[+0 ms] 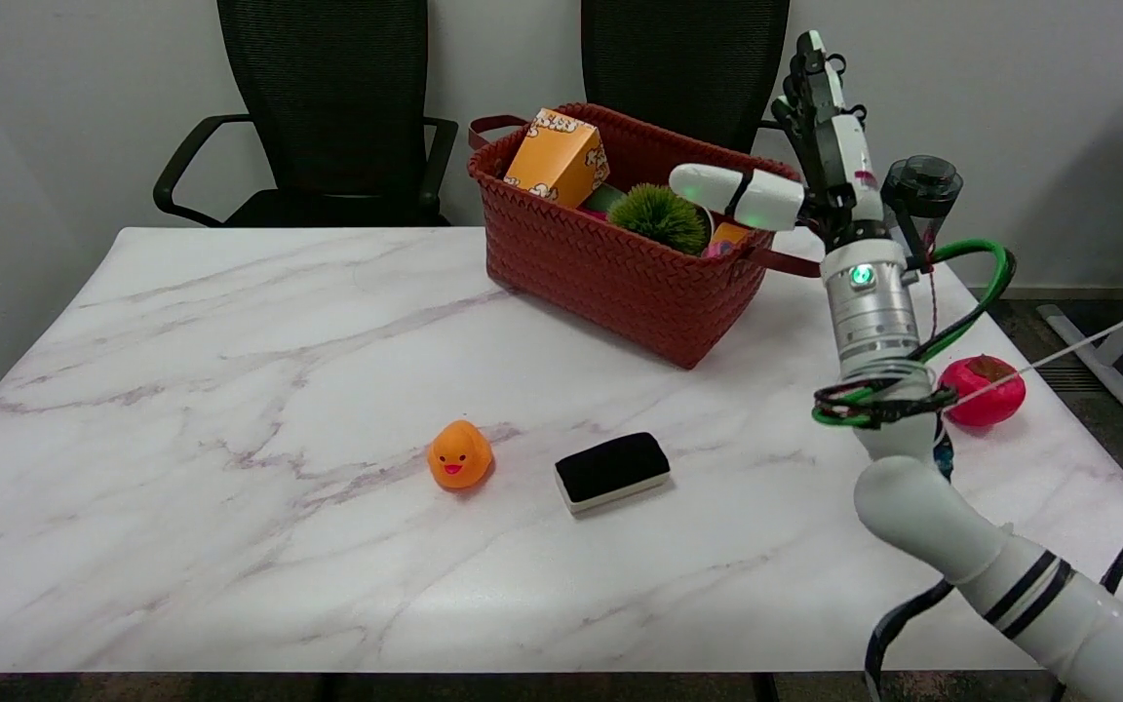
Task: Place the pink gum jar into the brown storage basket.
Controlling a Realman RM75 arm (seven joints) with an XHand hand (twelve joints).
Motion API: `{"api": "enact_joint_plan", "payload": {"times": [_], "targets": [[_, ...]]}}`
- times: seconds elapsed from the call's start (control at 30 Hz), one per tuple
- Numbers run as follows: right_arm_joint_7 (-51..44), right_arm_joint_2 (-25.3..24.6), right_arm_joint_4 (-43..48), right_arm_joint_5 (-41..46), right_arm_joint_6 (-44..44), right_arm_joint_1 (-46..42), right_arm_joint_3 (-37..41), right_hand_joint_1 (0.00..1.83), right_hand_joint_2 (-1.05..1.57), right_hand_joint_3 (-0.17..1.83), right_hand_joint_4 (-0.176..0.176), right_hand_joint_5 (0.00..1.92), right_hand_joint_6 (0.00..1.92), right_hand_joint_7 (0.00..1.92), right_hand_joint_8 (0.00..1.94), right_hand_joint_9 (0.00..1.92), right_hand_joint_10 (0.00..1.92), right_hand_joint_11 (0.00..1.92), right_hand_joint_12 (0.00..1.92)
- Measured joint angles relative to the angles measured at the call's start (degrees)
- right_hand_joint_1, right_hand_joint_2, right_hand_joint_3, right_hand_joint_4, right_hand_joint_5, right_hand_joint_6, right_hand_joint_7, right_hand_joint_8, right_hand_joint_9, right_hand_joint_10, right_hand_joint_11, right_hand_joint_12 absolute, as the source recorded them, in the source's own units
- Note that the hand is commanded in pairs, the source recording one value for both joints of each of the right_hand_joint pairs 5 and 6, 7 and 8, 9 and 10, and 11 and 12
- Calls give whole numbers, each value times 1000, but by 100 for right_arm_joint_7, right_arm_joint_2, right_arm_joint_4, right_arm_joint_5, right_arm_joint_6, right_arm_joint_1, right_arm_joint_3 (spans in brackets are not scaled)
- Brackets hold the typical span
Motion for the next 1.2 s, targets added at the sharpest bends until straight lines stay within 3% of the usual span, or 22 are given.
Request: {"api": "enact_joint_plan", "payload": {"times": [0.5,1.2], "targets": [[559,53,266,-503,1426,-463,-1343,1051,479,-175,0,0,0,92,92,137,137,246,246],[1601,-112,-165,-1427,2488,-1308,-1968,1020,644,-175,0,0,0,123,123,118,118,237,237]]}}
